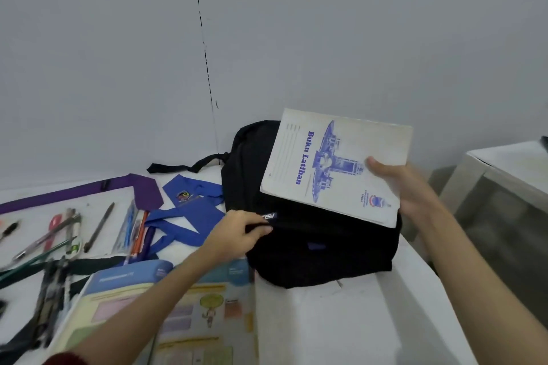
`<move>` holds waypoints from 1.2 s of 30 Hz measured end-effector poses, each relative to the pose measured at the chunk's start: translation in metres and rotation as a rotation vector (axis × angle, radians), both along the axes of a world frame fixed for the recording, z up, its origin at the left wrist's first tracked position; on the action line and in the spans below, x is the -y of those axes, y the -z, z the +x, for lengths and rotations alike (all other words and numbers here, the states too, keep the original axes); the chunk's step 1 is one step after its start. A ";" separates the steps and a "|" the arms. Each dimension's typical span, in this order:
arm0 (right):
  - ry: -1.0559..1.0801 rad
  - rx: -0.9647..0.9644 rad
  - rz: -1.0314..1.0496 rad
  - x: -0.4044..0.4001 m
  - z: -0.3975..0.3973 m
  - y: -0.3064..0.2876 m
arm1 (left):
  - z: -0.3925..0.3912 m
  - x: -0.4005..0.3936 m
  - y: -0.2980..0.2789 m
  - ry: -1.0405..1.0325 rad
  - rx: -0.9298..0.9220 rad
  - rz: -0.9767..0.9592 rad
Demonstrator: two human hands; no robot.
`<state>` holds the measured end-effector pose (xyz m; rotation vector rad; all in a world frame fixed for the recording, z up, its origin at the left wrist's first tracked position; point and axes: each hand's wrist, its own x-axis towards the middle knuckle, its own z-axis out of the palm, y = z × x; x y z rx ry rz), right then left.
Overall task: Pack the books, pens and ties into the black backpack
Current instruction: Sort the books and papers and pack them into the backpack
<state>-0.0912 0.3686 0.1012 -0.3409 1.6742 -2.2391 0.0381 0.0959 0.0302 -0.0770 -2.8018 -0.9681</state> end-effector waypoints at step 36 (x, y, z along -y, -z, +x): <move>0.128 0.421 -0.025 0.043 -0.056 0.028 | -0.112 -0.031 -0.224 -0.087 -0.502 -1.033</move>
